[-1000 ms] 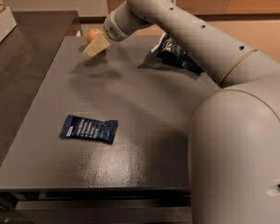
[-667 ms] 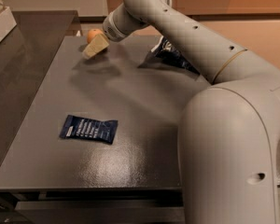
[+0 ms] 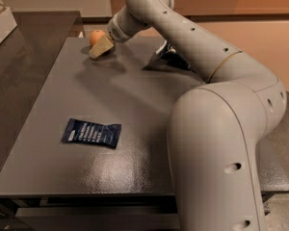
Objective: Move orange near rxbar blueberry
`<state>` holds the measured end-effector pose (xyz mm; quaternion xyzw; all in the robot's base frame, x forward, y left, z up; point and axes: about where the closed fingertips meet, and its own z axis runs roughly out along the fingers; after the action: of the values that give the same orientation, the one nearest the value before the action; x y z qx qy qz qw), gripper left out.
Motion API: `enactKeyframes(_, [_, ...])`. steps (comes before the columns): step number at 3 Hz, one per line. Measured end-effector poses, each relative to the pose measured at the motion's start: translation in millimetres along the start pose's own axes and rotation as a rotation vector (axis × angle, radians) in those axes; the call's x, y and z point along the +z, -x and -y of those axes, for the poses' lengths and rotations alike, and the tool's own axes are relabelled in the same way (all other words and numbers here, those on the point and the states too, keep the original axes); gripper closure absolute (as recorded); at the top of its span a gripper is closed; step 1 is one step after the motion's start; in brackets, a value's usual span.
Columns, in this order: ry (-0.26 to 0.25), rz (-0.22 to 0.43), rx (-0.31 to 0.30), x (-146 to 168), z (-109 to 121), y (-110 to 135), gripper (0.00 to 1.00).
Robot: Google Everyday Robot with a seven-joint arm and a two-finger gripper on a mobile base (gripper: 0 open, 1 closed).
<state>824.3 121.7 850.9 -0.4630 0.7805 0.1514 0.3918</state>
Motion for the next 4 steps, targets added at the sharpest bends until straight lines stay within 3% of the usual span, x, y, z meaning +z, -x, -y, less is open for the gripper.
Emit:
enactKeyframes(3, [0.028, 0.029, -0.028, -4.0, -3.8, 14.0, 0.87])
enactKeyframes(4, [0.041, 0.038, -0.052, -11.1, -10.1, 13.9, 1.0])
